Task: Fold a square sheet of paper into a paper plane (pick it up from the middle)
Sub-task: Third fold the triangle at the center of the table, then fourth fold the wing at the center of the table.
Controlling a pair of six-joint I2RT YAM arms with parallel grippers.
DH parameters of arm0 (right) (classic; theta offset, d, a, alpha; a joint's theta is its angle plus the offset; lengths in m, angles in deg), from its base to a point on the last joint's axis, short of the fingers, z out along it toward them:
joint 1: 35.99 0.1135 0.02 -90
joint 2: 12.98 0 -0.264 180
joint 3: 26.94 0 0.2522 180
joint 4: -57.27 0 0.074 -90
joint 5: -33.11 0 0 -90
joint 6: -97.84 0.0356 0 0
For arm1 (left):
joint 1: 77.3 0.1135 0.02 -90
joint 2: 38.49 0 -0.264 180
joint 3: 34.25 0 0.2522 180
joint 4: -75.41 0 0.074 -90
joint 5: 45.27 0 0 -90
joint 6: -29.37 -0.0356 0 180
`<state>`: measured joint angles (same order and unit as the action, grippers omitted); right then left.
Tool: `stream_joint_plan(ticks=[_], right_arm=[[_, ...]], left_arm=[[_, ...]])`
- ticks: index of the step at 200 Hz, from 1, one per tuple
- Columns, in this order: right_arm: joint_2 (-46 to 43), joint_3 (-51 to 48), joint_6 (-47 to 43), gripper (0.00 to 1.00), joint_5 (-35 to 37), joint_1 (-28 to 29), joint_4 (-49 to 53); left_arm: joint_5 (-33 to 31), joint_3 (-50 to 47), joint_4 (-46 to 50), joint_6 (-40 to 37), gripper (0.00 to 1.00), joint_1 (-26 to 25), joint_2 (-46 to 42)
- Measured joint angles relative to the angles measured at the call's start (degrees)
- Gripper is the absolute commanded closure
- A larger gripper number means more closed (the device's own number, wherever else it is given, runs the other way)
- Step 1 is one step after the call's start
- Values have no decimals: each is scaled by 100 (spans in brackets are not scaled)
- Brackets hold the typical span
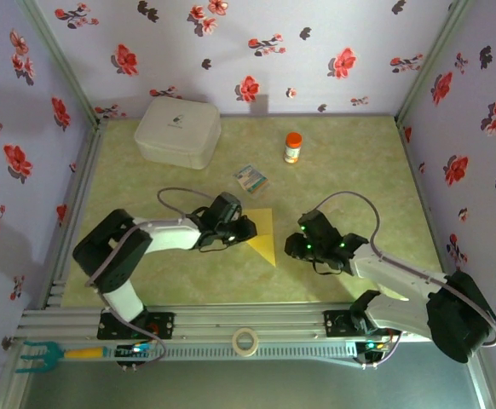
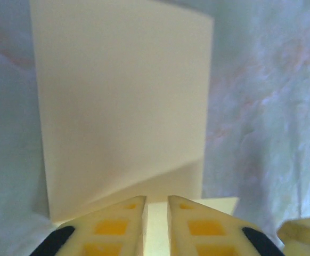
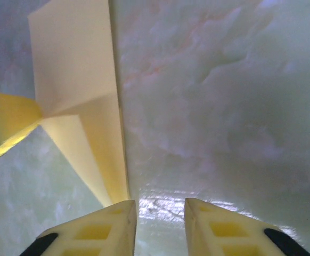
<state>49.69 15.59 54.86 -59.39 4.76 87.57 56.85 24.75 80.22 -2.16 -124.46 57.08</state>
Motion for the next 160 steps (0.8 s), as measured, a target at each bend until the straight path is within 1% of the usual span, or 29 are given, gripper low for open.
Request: stream_joint_plan(ticks=[8,24,33,42,55,76,99,113,150,160], right_arm=[[0,0,2,61,81,0,-17],[0,0,15,58,144,0,-160],[0,0,11,56,160,0,-258],[0,0,11,55,175,0,-334],[0,-2,11,55,186,0,-446],[70,-2,9,55,186,-2,-647],[306,-2,9,55,98,-26,-868],[514,0,7,55,9,-37,-977],[1093,70,-15,57,-323,-44,-1123],[1235,133,-52,60,-413,-48,-1161]], left_arm=[[-109,-55,4,-68,62,0,-197],[-350,-197,26,-267,53,22,-629],[-459,-289,31,-334,48,46,-850],[-562,-396,48,-424,46,98,-1080],[-686,-568,46,-525,44,214,-1375],[-815,-815,72,-673,44,424,-1700],[-874,-962,85,-732,45,562,-1770],[-870,-1064,72,-739,43,608,-1770],[-535,-1233,-111,-656,41,780,-1720],[-404,-1235,-210,-636,41,826,-1648]])
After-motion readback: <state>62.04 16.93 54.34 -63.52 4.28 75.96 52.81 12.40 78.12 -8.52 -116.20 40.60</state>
